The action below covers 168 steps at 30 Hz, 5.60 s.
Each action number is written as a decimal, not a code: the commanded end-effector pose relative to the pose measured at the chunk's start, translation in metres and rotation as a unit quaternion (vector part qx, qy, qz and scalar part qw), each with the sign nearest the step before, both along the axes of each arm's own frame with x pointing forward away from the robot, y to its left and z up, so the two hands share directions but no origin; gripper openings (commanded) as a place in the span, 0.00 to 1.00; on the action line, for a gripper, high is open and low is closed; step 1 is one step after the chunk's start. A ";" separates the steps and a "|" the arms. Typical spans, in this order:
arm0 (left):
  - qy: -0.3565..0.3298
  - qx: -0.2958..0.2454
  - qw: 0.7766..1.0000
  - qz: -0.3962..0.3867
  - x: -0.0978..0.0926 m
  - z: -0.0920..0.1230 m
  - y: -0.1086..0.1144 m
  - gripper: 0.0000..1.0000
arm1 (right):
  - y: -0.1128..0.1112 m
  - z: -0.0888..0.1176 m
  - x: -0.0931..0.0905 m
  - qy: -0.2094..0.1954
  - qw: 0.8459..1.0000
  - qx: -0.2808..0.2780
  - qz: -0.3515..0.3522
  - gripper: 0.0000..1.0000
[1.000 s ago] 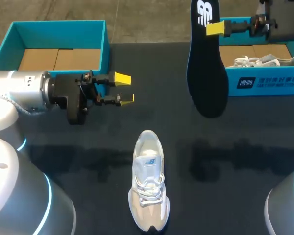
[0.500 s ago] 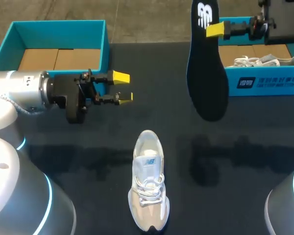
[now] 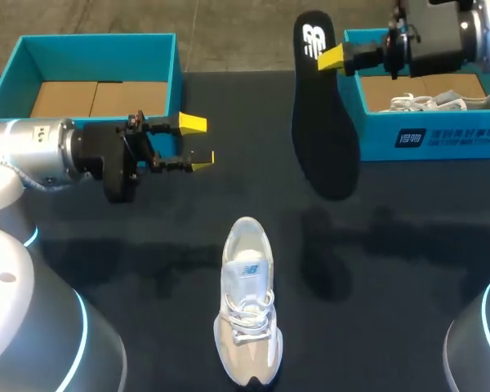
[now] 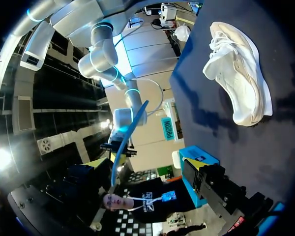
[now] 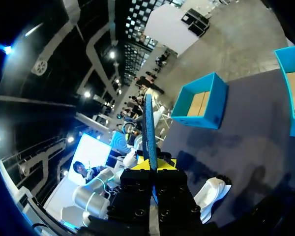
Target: Take the shoe out of the shoebox, open the shoe tongue, remove and reinsert the insole, then place the shoe into the shoebox
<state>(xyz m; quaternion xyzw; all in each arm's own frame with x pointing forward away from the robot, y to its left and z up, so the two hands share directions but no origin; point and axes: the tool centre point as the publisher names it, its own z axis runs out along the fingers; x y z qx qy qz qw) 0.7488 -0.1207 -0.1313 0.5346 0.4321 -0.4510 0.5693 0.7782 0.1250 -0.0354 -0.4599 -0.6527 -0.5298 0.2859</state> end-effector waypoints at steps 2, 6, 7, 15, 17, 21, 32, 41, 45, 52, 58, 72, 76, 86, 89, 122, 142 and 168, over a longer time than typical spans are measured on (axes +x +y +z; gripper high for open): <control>0.000 0.000 1.000 -0.001 0.001 0.000 -0.001 1.00 | 0.004 0.001 0.006 0.004 1.000 -0.005 0.007 0.00; 0.000 0.000 1.000 -0.001 0.001 0.000 -0.001 1.00 | 0.004 0.001 0.006 0.004 1.000 -0.005 0.007 0.00; 0.000 0.000 1.000 -0.001 0.001 0.000 -0.001 1.00 | 0.004 0.001 0.006 0.004 1.000 -0.005 0.007 0.00; 0.002 0.008 1.000 -0.006 -0.002 0.002 -0.005 1.00 | 0.021 -0.012 0.020 0.046 0.999 0.003 0.018 0.00; 0.007 0.008 1.000 0.000 -0.001 0.002 -0.007 1.00 | 0.022 -0.015 0.023 0.054 0.998 0.005 0.015 0.00; 0.008 0.004 1.000 -0.001 -0.001 0.002 -0.009 1.00 | 0.025 -0.021 0.025 0.067 0.998 0.011 0.017 0.00; 0.009 0.001 1.000 0.007 -0.002 0.003 -0.018 1.00 | 0.031 -0.045 0.028 0.122 0.993 0.003 0.003 0.00; 0.009 0.001 1.000 0.007 -0.002 0.003 -0.018 1.00 | 0.031 -0.045 0.028 0.122 0.993 0.003 0.003 0.00; 0.023 -0.004 1.000 0.009 0.001 -0.002 -0.026 1.00 | 0.036 -0.050 0.031 0.137 0.991 0.003 -0.001 0.00; 0.023 -0.005 1.000 0.000 0.004 -0.007 -0.038 1.00 | 0.050 -0.064 0.034 0.177 0.984 0.021 -0.004 0.00; 0.020 -0.010 1.000 -0.004 0.008 -0.007 -0.046 1.00 | 0.059 -0.071 0.036 0.185 0.982 0.030 -0.007 0.00; 0.013 -0.010 1.000 -0.009 0.019 -0.011 -0.063 0.92 | 0.068 -0.084 0.042 0.210 0.977 0.035 -0.016 0.00; 0.014 -0.011 1.000 -0.010 0.022 -0.012 -0.066 0.84 | 0.070 -0.085 0.043 0.213 0.976 0.037 -0.015 0.00; 0.014 -0.013 1.000 -0.013 0.027 -0.015 -0.072 0.61 | 0.075 -0.090 0.047 0.218 0.975 0.040 -0.011 0.00; 0.013 -0.012 1.000 -0.014 0.028 -0.015 -0.074 0.54 | 0.076 -0.091 0.048 0.219 0.975 0.042 -0.011 0.00; 0.018 -0.006 1.000 -0.011 0.033 -0.021 -0.078 0.31 | 0.076 -0.096 0.050 0.224 0.973 0.055 -0.019 0.00; 0.012 -0.005 1.000 -0.004 0.033 -0.018 -0.073 0.00 | 0.071 -0.091 0.044 0.214 0.975 0.068 -0.008 1.00; 0.024 0.010 1.000 0.003 0.024 -0.006 -0.025 0.00 | 0.027 -0.095 0.013 0.221 0.973 0.071 0.005 1.00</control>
